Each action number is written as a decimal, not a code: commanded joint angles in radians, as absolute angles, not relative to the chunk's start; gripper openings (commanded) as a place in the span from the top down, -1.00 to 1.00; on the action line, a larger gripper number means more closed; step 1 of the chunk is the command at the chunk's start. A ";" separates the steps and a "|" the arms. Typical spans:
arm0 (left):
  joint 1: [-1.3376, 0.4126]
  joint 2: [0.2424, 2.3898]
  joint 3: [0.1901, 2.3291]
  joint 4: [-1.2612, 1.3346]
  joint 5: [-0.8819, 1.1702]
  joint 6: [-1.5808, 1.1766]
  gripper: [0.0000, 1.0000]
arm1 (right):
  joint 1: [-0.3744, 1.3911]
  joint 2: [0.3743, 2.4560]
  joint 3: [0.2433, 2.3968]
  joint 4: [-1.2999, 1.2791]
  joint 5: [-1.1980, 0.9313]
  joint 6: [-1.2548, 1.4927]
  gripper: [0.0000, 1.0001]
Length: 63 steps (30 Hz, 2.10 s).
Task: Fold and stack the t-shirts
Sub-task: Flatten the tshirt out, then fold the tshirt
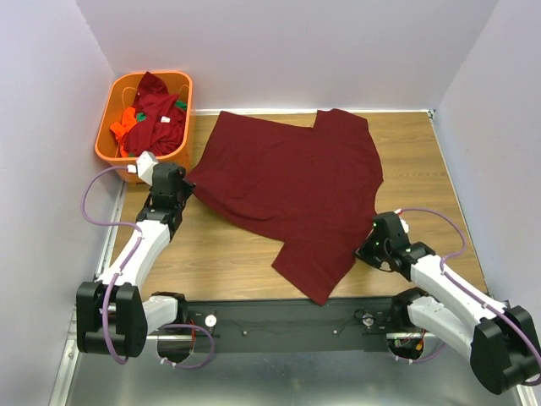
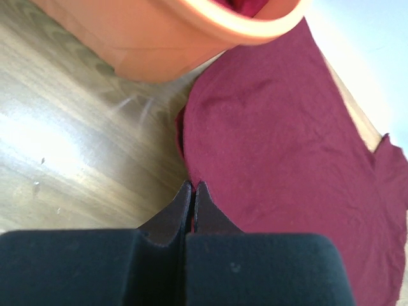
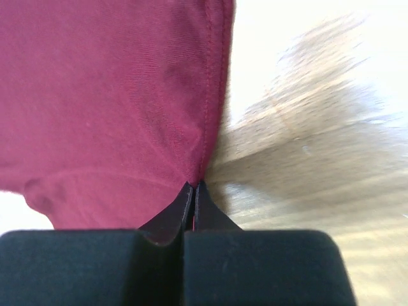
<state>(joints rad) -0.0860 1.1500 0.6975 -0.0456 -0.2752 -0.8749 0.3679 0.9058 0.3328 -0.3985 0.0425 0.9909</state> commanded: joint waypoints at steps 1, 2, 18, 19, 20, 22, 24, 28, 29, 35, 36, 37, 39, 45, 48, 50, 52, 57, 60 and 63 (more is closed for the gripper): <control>-0.080 1.124 0.658 -0.031 -0.265 -0.859 1.00 | 0.377 0.893 0.495 -0.604 0.219 0.944 0.97; -0.080 1.118 0.650 -0.031 -0.265 -0.859 1.00 | 0.376 0.881 0.512 -0.633 0.233 0.946 0.88; -0.129 1.019 0.446 -0.031 -0.285 -0.925 1.00 | 0.365 0.824 0.679 -0.957 0.227 1.012 0.59; -0.130 1.003 0.445 -0.038 -0.285 -0.927 1.00 | 0.362 0.818 0.721 -0.997 0.254 1.012 0.50; -0.132 0.997 0.443 -0.043 -0.285 -0.930 1.00 | 0.362 0.818 0.747 -1.018 0.277 1.014 0.46; -0.140 0.979 0.437 -0.051 -0.282 -0.939 1.00 | 0.360 0.816 0.801 -1.072 0.333 1.011 0.42; -0.152 0.966 0.433 -0.061 -0.282 -0.943 1.00 | 0.359 0.808 0.813 -1.086 0.331 1.002 0.62; -0.161 0.963 0.422 -0.060 -0.291 -0.948 1.00 | 0.359 0.816 0.790 -1.063 0.287 0.988 0.69; -0.161 0.966 0.420 -0.060 -0.293 -0.950 1.00 | 0.359 0.821 0.761 -1.046 0.269 0.983 0.64; -0.163 1.011 0.446 -0.051 -0.288 -0.940 1.00 | 0.359 0.891 0.586 -0.885 0.107 1.018 0.44; -0.163 1.012 0.448 -0.049 -0.288 -0.939 1.00 | 0.359 0.899 0.578 -0.876 0.109 1.026 0.43; -0.163 1.011 0.449 -0.048 -0.288 -0.939 1.00 | 0.359 0.910 0.575 -0.873 0.124 1.031 0.42; -0.163 1.008 0.451 -0.049 -0.290 -0.937 1.00 | 0.359 0.904 0.568 -0.864 0.120 1.035 0.41; -0.163 1.014 0.457 -0.040 -0.291 -0.930 1.00 | 0.367 0.838 0.514 -0.813 0.041 1.011 0.30; -0.163 1.022 0.456 -0.029 -0.290 -0.931 1.00 | 0.390 0.816 0.486 -0.777 0.006 0.997 0.28; -0.163 1.029 0.456 -0.025 -0.288 -0.931 1.00 | 0.451 0.813 0.476 -0.749 0.006 0.999 0.27; -0.163 1.040 0.456 -0.020 -0.287 -0.931 1.00 | 0.526 0.839 0.485 -0.723 0.026 1.028 0.26; -0.163 1.060 0.465 -0.015 -0.285 -0.922 1.00 | 0.880 0.917 0.541 -0.709 0.228 1.150 0.17; -0.163 1.063 0.465 -0.015 -0.290 -0.917 1.00 | 1.082 1.020 0.577 -0.719 0.330 1.209 0.11; -0.163 1.065 0.466 -0.017 -0.295 -0.913 1.00 | 1.265 1.207 0.623 -0.753 0.422 1.301 0.04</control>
